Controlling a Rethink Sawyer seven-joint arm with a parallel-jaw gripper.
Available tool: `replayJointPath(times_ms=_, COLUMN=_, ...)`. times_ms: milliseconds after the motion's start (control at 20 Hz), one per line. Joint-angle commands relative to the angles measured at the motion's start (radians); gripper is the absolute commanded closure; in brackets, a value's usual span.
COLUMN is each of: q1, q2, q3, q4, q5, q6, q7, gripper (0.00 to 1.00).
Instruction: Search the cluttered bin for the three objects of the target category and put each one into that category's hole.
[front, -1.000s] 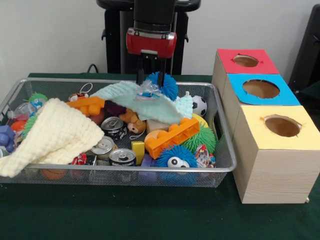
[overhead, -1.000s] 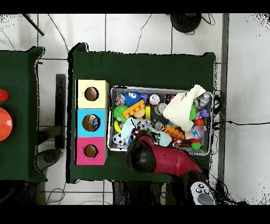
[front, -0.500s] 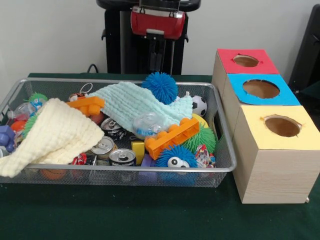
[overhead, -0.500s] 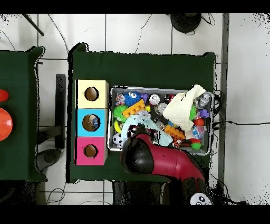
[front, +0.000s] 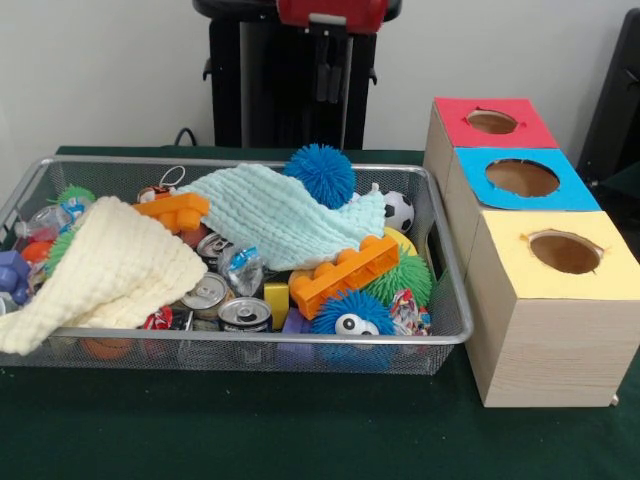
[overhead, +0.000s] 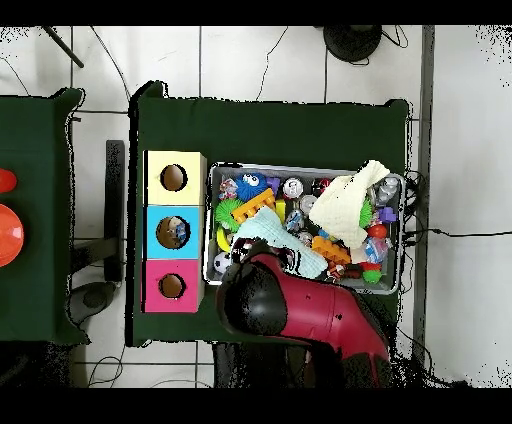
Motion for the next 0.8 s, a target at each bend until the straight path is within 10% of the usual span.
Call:
replayJointPath(times_ms=50, q1=0.029, q2=-0.002, q3=0.019, q4=-0.029, q5=0.039, q6=0.059, q7=0.152, gripper=1.0)
replayJointPath(times_ms=800, q1=0.115, q2=0.147, q3=-0.088, q4=-0.238, q5=0.008, q6=-0.125, q7=0.15, gripper=1.0)
